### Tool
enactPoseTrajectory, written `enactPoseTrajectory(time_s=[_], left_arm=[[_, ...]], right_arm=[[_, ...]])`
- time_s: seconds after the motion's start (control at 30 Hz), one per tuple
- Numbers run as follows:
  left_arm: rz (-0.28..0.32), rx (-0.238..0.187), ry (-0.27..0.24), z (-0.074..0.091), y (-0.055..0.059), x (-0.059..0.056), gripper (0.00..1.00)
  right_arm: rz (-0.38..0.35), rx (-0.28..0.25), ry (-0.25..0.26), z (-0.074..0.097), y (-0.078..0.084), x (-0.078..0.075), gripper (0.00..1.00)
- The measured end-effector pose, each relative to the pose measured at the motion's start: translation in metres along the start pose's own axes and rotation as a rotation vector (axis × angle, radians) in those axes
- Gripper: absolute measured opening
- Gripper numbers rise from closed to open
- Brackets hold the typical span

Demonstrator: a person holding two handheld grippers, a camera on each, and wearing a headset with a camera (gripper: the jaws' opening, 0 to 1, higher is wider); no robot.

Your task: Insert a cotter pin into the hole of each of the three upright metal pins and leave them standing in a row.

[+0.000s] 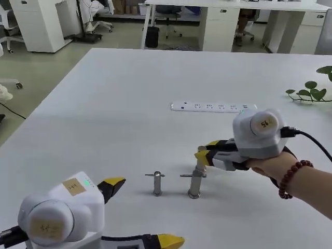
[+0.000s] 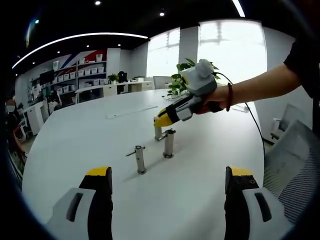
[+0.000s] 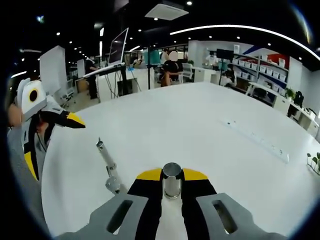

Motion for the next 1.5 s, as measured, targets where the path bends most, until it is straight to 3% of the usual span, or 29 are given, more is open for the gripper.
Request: enactPoseTrajectory(time_s=[0.37, 0.67, 1.07, 1.5], left_arm=[[0.006, 0.011, -0.016, 0.006, 0.000, -0.002, 0.93], [0.011, -0.009, -0.031, 0.011, -0.004, -0.003, 0.92], [-0.007, -0.002, -0.035, 0.019, -0.006, -0.011, 0.90], [-0.009, -0.005, -0.040, 0.023, -0.005, -0.012, 0.90]], right_arm=[[-0.029, 0.012, 0.044, 0.027, 0.015, 0.003, 0.08], [-0.055, 0.009, 0.069, 0.044, 0.020, 0.013, 0.08], [-0.082, -0.003, 0.080, 0.061, 0.023, 0.037, 0.08], [-0.116, -0.022, 0.060, 0.061, 0.024, 0.067, 0.08]])
Point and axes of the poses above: the centre of the closed fingertips' face, and the gripper's own axes: z roughly backward along the fingers, x roughly to its left, y roughly out of its underside, the point moved 10 cm from there along z, roughly backward along the fingers, and after that the axes turned 7 degrees about -x, right-handed, at the moved point
